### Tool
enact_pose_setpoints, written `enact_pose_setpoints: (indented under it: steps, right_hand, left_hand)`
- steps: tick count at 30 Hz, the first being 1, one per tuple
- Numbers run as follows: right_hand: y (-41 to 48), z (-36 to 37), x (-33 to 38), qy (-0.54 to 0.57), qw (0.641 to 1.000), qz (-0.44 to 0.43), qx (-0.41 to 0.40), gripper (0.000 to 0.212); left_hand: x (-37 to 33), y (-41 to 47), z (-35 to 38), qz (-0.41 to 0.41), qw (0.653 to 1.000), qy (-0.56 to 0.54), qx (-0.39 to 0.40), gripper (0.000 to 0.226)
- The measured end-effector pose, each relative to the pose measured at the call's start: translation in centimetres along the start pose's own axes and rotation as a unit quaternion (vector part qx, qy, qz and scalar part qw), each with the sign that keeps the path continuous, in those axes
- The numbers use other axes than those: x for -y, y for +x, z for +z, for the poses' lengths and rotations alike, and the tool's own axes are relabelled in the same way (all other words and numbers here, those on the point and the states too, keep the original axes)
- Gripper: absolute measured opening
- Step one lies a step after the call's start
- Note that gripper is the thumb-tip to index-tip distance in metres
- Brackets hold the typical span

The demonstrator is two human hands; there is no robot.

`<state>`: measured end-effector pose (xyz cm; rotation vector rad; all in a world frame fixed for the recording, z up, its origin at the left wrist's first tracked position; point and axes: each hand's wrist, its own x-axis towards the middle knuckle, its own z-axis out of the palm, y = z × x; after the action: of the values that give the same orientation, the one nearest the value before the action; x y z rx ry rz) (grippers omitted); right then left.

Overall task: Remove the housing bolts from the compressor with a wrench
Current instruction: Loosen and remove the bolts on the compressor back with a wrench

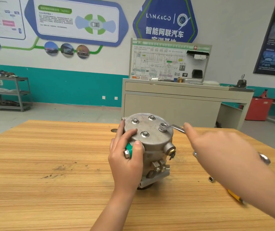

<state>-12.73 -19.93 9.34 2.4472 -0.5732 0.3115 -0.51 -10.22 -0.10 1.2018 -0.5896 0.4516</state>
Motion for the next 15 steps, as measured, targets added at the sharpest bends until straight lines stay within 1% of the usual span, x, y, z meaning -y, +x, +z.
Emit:
enact_pose_setpoints:
  steps: [2,4,6,8,9,10,11,12,13,15]
  right_hand:
    - [-0.3,-0.3,1.0,0.014,1.0,-0.007,0.026,0.074]
    - [-0.8,-0.3,1.7,0.009,1.0,-0.006,0.03,0.071]
    - [-1.3,-0.1,1.9,0.009,1.0,0.009,0.018,0.07]
    - [-1.2,0.4,1.5,-0.009,1.0,0.023,-0.018,0.066]
    - [-1.1,0.8,1.0,0.002,0.999,0.034,-0.031,0.061]
    - [-0.9,1.6,0.3,0.036,0.994,0.039,-0.095,0.051]
    - [-0.4,2.9,-0.4,0.066,0.979,0.03,-0.192,0.037]
    - [0.3,4.3,-1.2,0.075,0.96,0.022,-0.267,0.027]
    - [1.2,5.6,-1.9,0.083,0.949,0.007,-0.305,0.025]
    - [3.7,7.0,-2.6,0.105,0.939,-0.004,-0.328,0.031]
  left_hand:
    - [-0.1,-0.1,0.1,0.004,1.0,0.005,0.004,0.029]
    - [-0.1,-0.1,0.1,0.004,1.0,0.009,0.008,0.03]
    - [-0.1,-0.1,-0.1,0.004,1.0,0.011,0.013,0.03]
    - [0.0,0.1,-0.3,0.004,1.0,0.01,0.02,0.03]
    - [0.0,0.2,-0.4,0.002,1.0,0.008,0.024,0.03]
    - [0.1,0.4,-0.5,-0.001,1.0,0.003,0.027,0.03]
    - [0.2,0.6,-0.6,-0.006,1.0,-0.005,0.031,0.03]
    - [0.2,0.8,-0.6,-0.013,0.999,-0.014,0.035,0.031]
    - [0.3,1.0,-0.7,-0.018,0.999,-0.022,0.041,0.032]
    - [0.3,1.4,-0.5,-0.019,0.998,-0.028,0.056,0.033]
